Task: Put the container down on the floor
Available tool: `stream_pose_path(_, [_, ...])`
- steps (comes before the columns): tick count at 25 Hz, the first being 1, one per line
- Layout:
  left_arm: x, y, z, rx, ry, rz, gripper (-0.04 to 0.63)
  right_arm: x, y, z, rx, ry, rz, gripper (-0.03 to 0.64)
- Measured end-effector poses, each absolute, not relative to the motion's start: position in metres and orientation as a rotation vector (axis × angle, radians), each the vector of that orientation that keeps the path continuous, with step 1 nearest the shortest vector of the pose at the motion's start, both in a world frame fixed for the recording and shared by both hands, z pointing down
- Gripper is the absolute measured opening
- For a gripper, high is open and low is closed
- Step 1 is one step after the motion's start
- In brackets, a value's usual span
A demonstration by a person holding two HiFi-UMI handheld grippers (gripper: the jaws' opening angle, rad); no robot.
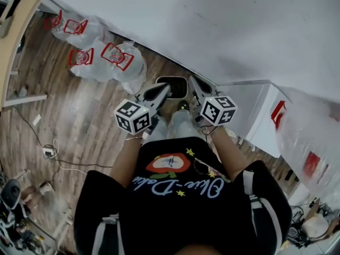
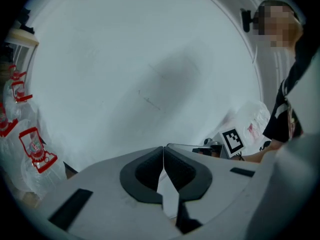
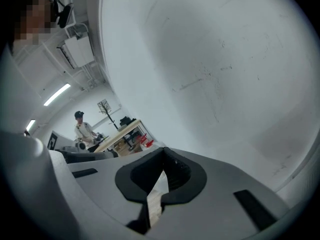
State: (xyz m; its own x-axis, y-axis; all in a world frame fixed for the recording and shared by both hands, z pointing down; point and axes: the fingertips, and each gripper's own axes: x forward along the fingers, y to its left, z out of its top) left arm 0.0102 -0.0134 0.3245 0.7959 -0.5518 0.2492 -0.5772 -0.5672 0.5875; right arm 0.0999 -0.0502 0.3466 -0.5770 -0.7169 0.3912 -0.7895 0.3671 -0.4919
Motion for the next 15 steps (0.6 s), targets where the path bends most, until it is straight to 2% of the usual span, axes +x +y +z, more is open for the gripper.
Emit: stream_pose_path(15, [0.023, -0.017, 0.249, 2.567, -0.903, 0.112, 0.006, 0.101, -0.044, 0.265, 1.312, -2.635, 0.732, 0.000])
